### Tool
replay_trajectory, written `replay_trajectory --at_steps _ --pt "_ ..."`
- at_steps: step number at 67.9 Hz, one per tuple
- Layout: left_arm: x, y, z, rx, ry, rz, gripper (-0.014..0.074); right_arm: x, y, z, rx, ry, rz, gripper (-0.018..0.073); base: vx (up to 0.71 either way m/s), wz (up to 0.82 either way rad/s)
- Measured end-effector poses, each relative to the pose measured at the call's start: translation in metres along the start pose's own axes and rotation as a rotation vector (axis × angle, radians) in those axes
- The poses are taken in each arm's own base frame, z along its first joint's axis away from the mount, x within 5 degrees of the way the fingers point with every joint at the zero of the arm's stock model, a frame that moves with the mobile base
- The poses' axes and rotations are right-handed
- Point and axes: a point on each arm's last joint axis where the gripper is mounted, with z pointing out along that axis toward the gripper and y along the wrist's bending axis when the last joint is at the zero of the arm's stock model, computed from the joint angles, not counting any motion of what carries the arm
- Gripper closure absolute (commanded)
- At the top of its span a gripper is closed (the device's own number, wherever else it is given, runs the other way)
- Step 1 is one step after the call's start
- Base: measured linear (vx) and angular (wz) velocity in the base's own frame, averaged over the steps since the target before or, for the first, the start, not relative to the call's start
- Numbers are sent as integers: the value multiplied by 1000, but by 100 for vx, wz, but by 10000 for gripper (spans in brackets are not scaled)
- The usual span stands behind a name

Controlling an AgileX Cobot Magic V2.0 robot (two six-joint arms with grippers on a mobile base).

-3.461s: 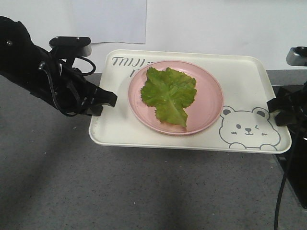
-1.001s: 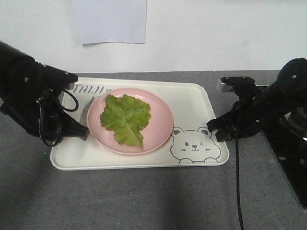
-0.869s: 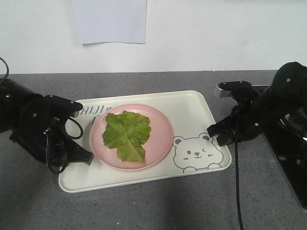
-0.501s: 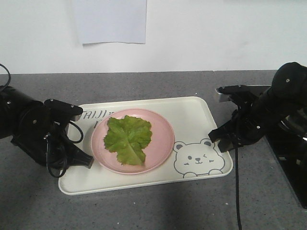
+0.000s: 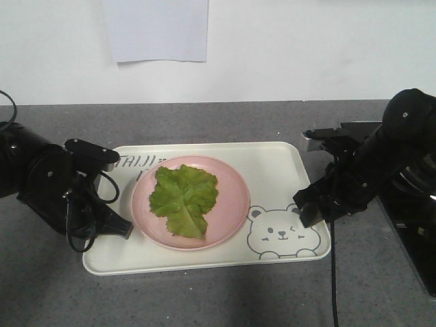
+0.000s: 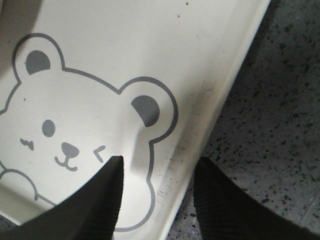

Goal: Transfer vegetables to tray and serve
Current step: 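Lower the tray onto the counter with both grippers, then open both grippers and pull them back from the tray edges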

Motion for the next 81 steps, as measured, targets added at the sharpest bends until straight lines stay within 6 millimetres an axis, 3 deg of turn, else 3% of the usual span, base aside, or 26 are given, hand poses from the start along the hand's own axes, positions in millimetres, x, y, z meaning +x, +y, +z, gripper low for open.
replay_trajectory --at_steps 29,48,81 --pt "1 -2 0 -4 2 48 279 -4 2 0 -8 -39 33 187 0 0" --pt "0 -2 0 -4 1 48 271 -6 4 -2 -8 -61 55 189 0 0" --pt "-23 -7 -28 13 -66 40 271 -2 19 -41 39 -165 71 209 0 0"
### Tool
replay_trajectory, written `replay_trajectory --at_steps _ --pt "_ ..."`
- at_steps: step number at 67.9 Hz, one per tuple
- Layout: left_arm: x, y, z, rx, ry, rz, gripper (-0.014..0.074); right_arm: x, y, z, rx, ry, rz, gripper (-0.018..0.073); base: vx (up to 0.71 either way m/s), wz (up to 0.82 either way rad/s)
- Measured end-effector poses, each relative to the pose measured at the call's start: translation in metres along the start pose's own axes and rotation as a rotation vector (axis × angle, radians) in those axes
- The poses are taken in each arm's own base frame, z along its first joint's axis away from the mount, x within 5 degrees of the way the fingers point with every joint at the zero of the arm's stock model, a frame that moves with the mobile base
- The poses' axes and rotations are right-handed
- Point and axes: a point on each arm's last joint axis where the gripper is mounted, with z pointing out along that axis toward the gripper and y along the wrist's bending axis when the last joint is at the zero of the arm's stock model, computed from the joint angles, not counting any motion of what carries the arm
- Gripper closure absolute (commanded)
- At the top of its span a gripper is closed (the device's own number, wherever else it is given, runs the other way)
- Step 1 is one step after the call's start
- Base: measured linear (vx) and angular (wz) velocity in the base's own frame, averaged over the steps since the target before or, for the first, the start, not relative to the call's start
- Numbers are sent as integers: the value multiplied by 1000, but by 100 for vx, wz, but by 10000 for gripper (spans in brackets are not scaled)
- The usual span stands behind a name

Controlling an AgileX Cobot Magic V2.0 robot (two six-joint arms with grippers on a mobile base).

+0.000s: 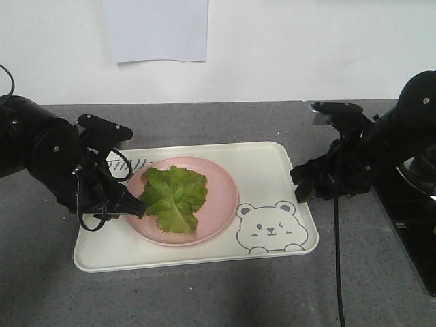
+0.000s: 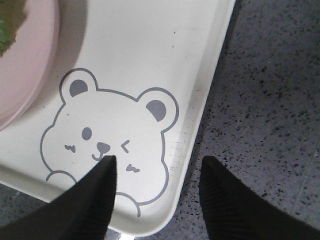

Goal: Transfer vegetables to tray and serve
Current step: 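Open both grippers and pull them back from the tray edges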

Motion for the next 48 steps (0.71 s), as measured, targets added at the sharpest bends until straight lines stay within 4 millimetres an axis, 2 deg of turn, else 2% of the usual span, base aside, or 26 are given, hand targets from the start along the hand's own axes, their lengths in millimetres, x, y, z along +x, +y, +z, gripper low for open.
replay_trajectory --at_steps 8,18,28,40,48 --pt "2 1 -3 -7 10 2 271 0 5 -19 13 -69 -17 265 0 0" --pt "4 3 -17 -9 -18 -1 287 -1 15 -51 27 -210 -58 398 0 0" --pt "6 6 -37 -4 -75 -9 385 3 23 -78 36 -302 -121 561 0 0" --pt "15 12 -83 16 -227 -31 584 19 34 -105 41 -386 -197 568 0 0" --pt "26 15 -130 76 -424 -69 604 44 41 -116 31 -471 -252 566 0 0"
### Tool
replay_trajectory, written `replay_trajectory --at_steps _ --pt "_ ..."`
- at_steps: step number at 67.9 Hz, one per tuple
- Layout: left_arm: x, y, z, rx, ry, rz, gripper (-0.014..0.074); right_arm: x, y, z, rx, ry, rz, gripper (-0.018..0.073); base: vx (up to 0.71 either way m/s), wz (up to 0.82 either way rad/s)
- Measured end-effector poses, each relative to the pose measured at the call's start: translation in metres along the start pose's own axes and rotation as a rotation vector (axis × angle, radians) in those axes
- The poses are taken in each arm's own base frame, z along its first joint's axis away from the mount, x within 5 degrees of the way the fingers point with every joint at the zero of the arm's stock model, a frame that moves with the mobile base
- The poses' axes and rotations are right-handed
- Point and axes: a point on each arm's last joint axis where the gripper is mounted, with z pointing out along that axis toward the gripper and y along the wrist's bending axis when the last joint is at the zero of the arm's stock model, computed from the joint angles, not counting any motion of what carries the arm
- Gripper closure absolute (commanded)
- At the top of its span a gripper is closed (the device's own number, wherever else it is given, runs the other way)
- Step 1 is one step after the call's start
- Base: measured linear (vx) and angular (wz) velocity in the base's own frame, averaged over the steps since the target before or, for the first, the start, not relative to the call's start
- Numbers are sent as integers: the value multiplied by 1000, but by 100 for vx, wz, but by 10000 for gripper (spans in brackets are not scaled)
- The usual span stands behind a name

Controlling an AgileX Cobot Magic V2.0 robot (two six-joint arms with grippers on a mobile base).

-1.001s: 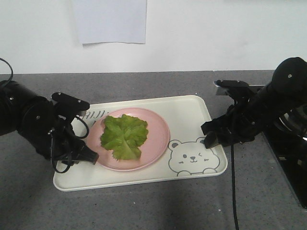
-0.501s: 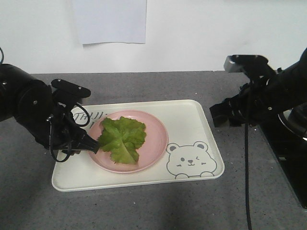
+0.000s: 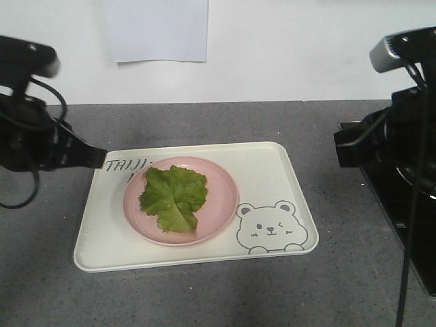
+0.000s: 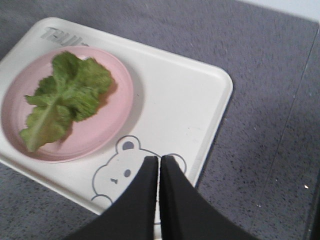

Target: Transfer vegetables to tray and serve

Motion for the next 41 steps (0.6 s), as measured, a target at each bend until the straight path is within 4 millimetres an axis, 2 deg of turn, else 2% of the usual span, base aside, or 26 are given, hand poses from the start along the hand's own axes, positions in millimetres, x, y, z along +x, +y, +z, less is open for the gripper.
replay_trajectory --at_steps 7,10,16,19,24,30,36,41 --pt "2 0 -42 60 -173 -35 604 28 11 -14 -2 -80 -40 564 0 0" --pt "10 2 -61 79 -245 -44 604 43 15 -20 6 -112 -60 565 0 0" --pt "27 5 -79 94 -327 -49 603 69 22 -32 34 -175 -98 565 0 0" --pt "43 7 -84 98 -351 -50 603 85 25 -35 47 -191 -101 565 0 0" --pt "66 9 -83 100 -361 -49 603 103 29 -41 63 -220 -113 565 0 0" --pt "101 11 -69 99 -337 -46 603 126 33 -44 70 -229 -116 565 0 0" --pt "132 12 -53 98 -308 -43 603 139 36 -44 71 -231 -118 565 0 0" --pt "147 13 -44 99 -305 -41 603 143 37 -46 72 -237 -121 565 0 0"
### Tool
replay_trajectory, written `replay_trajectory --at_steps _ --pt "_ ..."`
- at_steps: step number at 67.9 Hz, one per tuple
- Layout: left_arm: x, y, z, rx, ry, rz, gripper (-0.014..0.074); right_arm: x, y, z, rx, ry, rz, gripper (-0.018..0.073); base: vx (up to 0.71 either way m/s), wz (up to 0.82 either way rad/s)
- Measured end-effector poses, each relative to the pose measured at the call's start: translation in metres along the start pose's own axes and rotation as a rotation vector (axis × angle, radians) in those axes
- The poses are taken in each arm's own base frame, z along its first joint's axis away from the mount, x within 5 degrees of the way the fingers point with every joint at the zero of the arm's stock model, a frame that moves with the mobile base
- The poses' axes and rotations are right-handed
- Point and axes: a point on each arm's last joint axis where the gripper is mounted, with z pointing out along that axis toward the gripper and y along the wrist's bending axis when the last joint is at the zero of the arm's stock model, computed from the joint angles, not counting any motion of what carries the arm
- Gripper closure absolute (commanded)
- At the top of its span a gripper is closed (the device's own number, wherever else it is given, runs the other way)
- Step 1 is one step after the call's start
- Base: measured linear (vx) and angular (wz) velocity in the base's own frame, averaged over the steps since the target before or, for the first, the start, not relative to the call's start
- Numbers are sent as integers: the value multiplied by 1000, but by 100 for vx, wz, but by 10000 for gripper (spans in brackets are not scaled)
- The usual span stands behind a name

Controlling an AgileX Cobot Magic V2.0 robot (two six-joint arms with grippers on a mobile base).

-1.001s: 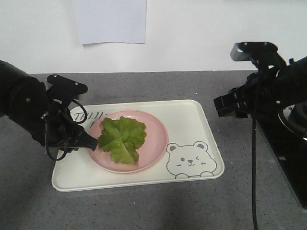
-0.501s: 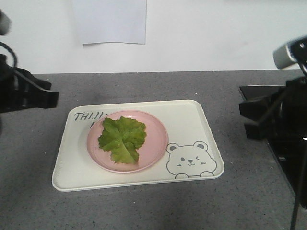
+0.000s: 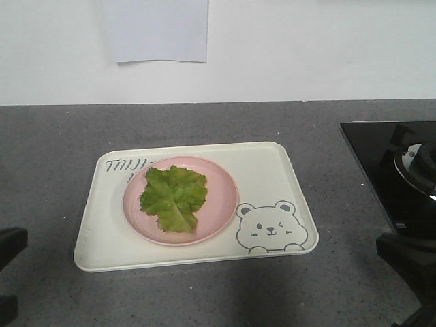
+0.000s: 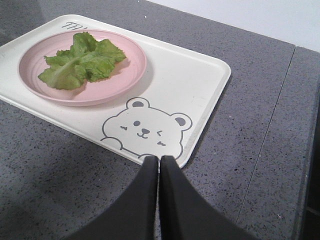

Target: Transfer vegetables to tray and serve

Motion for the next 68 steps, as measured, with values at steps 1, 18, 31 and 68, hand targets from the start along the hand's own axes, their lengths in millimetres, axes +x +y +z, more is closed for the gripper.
replay_trajectory --at_steps 1,18,31,68 --pt "2 0 0 0 -1 0 603 0 0 0 0 -2 0 565 0 0" --pt "7 0 1 10 -55 0 603 0 1 -2 -1 -14 3 565 0 0" --pt "7 1 1 11 -55 0 603 0 1 -2 -2 -14 4 565 0 0" --pt "14 6 0 -44 -77 137 603 0 1 -2 -2 -13 6 565 0 0"
